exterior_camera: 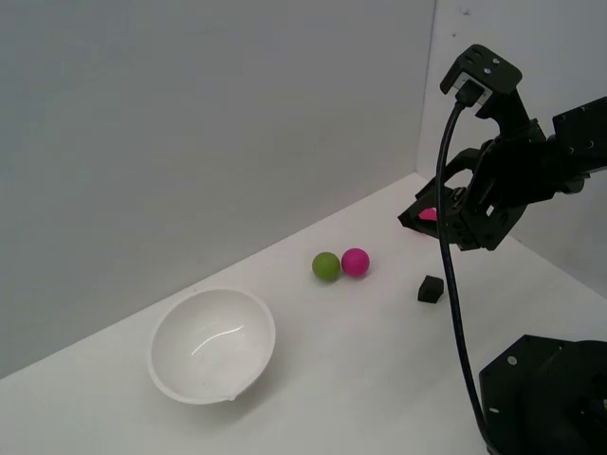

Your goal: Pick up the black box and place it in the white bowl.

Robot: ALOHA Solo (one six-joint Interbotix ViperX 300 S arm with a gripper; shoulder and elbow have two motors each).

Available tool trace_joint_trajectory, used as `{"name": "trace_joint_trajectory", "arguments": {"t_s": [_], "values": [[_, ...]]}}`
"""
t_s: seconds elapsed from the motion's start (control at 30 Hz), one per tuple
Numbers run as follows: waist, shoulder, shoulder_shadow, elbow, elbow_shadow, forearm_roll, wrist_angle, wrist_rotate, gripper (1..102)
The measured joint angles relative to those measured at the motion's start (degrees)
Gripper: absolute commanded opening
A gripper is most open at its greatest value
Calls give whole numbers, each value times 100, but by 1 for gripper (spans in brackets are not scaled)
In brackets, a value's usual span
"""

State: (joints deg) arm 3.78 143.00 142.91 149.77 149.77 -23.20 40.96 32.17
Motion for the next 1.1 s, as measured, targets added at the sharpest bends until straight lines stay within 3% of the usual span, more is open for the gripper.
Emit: {"name": "trace_joint_trajectory", "arguments": {"t_s": [0.4,0.57,0.83,1.0,1.07,1.1], "values": [[782,-738,-765,-97,-88,220,299,-62,51],[1063,-993,-1020,-105,-97,229,571,-97,51],[1204,-1661,-1670,-281,-281,510,1151,-105,51],[1213,-2039,-2065,-475,-483,527,1274,-105,51],[1213,-2180,-2206,-571,-563,527,1301,-105,56],[1204,-2232,-2268,-589,-589,527,1345,-105,64]]}}
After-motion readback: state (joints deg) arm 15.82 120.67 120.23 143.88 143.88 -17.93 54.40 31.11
